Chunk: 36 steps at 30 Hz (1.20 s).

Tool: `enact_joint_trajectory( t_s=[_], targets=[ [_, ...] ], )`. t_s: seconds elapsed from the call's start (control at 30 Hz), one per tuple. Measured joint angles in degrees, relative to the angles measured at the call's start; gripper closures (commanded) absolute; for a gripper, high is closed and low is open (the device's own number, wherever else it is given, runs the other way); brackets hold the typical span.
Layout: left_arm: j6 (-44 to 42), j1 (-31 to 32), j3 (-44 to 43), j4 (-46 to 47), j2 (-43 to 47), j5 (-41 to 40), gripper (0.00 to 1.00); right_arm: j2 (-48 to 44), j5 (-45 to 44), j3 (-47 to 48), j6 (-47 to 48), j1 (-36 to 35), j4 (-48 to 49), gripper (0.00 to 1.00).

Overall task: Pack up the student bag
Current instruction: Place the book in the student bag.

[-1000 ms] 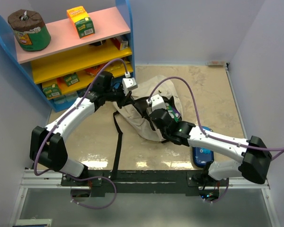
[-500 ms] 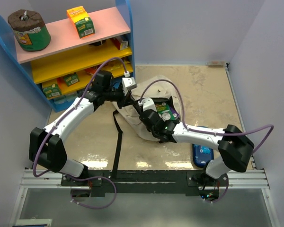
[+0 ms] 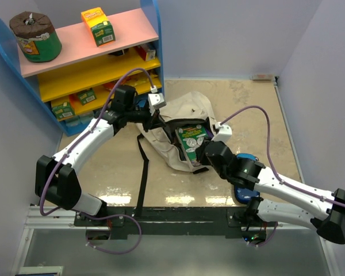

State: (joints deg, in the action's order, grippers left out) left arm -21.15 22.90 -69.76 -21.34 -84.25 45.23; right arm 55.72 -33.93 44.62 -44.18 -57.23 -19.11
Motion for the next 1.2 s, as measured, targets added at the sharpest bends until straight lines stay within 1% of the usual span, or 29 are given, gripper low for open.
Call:
enact_joint_trajectory(
  t_s=[0.03,0.07,0.13,0.17,0.23,0.47,0.67,0.73,0.87,0.93,1.1,1.2],
  targets=[
    [0.15,0.00,-0.11,0.07,0.00,0.46,1.00,-0.39,0.74,-1.44,-2.01,-0.02,-1.68,0.82],
    [0.37,0.00,-0.15,0.35,0.00,0.94,1.00,-0.90,1.46,-3.26,-3.74,-0.04,-2.80,0.87],
    [0.66,0.00,-0.20,0.83,0.02,1.77,1.00,-2.60,2.69,-6.88,-6.21,-0.20,-4.66,0.91],
    [0.85,0.00,-0.22,0.98,0.04,2.16,1.00,-3.37,3.06,-8.17,-7.21,-0.24,-5.92,0.95],
    [1.14,0.00,-0.35,1.11,0.02,2.58,1.00,-3.85,3.48,-8.68,-8.59,-0.22,-8.26,1.00],
    [2.36,0.02,-1.29,1.60,0.00,3.23,1.00,-2.91,3.48,-8.63,-11.80,-0.24,-10.40,1.00],
    [3.08,0.13,-1.29,2.49,0.00,5.62,1.00,4.02,1.22,-9.22,-12.76,-0.22,-9.11,1.00],
    [3.41,0.17,-1.29,3.10,0.02,7.04,1.00,4.76,-0.46,-9.33,-12.17,-0.24,-7.89,1.00],
    [3.43,0.59,-1.29,3.23,0.02,9.99,1.00,5.90,-4.50,-9.18,-9.11,0.70,-1.51,1.00],
    [2.56,0.96,-1.29,2.36,0.02,11.02,1.00,8.09,-5.55,-8.41,-7.43,1.84,1.62,1.00],
    [-0.90,1.95,-1.29,-1.18,0.02,13.16,1.00,17.11,-6.73,-4.04,-4.63,3.74,7.67,1.00],
    [-2.58,1.99,-1.29,-2.71,0.02,13.75,1.00,18.10,-6.67,-3.56,-4.39,3.74,9.44,1.00]
  ],
)
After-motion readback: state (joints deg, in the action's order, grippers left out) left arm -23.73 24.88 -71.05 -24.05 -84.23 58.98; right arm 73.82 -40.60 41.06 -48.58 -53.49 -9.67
